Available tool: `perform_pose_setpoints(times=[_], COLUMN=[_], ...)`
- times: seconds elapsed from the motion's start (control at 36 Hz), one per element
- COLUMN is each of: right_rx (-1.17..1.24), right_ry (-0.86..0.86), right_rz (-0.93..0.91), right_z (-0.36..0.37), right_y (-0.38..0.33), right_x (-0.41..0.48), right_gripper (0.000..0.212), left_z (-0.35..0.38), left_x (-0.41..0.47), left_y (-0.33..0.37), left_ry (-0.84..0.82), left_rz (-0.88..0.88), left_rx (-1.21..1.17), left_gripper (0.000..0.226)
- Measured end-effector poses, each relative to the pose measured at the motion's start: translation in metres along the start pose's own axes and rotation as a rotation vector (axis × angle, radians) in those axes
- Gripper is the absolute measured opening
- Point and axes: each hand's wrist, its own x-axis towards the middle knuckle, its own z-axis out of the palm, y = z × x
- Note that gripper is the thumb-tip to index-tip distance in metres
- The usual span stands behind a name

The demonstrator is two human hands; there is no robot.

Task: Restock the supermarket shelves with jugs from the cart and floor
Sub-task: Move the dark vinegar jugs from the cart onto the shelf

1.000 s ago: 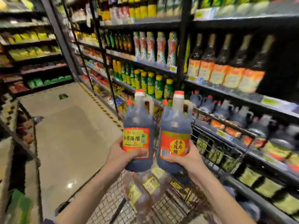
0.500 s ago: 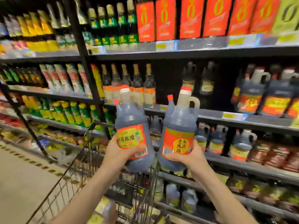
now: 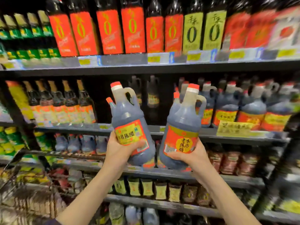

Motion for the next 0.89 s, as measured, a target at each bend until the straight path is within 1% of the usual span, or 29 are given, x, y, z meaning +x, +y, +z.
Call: perform_pose_setpoints(times=[0.06, 0.19, 0.31, 0.39, 0.5, 0.64, 0.72, 0.78, 0.86, 0.89], right_rx=[0.001, -0.002, -0.026, -0.029, -0.029, -0.009, -0.002, 0.007, 0.043, 0.050], right_ry=[0.012, 0.053, 0.113, 0.146, 0.182, 0.251, 0.291, 0.312, 0.339, 0.346], right_rz=[-0.007, -0.003, 0.002, 0.009, 0.010, -0.006, -0.017, -0.021, -0.028, -0.034], right_z=[-0.013, -0.042, -0.057, -0.061, -0.059, -0.043, -0.033, -0.026, -0.017, -0.015], right_y=[-0.001, -0.001, 0.003, 0.007, 0.012, 0.018, 0.021, 0.022, 0.025, 0.025], right_x=[0.005, 0.018, 0.031, 0.043, 0.063, 0.092, 0.108, 0.117, 0.129, 0.131], right_gripper=[0.084, 0.086, 0.103, 0.105, 0.101, 0.105, 0.106, 0.107, 0.103, 0.102], left_z=[0.016, 0.052, 0.068, 0.075, 0.081, 0.089, 0.091, 0.093, 0.095, 0.095], left_x=[0.009, 0.029, 0.052, 0.073, 0.099, 0.138, 0.168, 0.186, 0.205, 0.212], left_y=[-0.002, -0.002, -0.014, -0.022, -0.029, -0.035, -0.041, -0.045, -0.048, -0.051], left_ry=[-0.008, -0.014, -0.048, -0.091, -0.180, -0.319, -0.379, -0.444, -0.501, -0.545], left_rz=[0.021, 0.100, 0.187, 0.275, 0.376, 0.485, 0.469, 0.462, 0.461, 0.457], left_rx=[-0.006, 0.036, 0.101, 0.164, 0.216, 0.242, 0.255, 0.260, 0.320, 0.335], left_gripper=[0.082, 0.066, 0.071, 0.079, 0.094, 0.094, 0.094, 0.091, 0.091, 0.091])
